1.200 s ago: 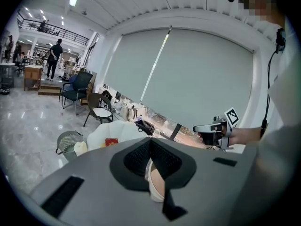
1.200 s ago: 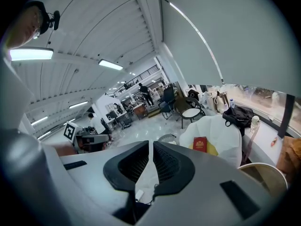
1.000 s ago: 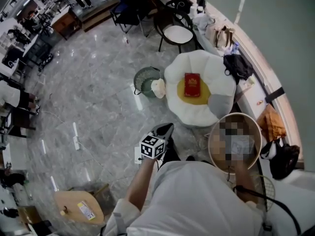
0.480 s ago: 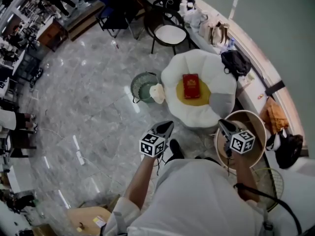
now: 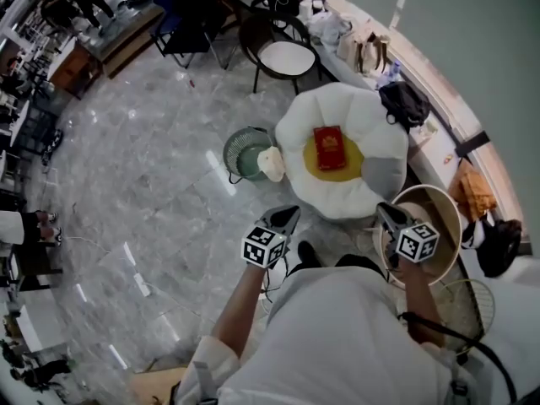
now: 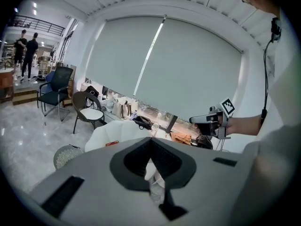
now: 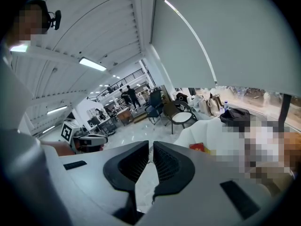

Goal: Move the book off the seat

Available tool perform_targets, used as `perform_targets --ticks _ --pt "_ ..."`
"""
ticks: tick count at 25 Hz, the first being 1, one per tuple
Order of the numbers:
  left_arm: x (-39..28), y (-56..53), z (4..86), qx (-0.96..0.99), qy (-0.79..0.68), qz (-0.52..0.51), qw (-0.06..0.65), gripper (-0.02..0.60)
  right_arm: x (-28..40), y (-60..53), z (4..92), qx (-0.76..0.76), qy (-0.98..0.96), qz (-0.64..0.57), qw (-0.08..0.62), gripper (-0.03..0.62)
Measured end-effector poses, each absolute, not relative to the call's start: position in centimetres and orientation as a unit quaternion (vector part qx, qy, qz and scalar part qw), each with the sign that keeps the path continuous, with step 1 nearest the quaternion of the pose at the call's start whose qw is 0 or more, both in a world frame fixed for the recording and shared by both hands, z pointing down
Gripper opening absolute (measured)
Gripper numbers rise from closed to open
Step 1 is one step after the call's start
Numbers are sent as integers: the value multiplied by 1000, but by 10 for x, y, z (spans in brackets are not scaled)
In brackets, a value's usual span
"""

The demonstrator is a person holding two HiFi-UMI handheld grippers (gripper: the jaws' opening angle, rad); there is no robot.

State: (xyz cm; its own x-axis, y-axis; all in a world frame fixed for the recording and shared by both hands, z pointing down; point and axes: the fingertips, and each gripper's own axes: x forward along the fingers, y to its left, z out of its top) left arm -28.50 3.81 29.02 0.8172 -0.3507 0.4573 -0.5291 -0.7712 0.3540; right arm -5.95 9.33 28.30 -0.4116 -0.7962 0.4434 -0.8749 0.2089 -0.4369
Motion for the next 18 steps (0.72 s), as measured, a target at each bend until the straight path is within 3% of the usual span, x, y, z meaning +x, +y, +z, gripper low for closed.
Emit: perform_targets --ticks 18 --pt "-260 13 308 917 -233 198 255 2 -50 67 302 532 -772 342 66 51"
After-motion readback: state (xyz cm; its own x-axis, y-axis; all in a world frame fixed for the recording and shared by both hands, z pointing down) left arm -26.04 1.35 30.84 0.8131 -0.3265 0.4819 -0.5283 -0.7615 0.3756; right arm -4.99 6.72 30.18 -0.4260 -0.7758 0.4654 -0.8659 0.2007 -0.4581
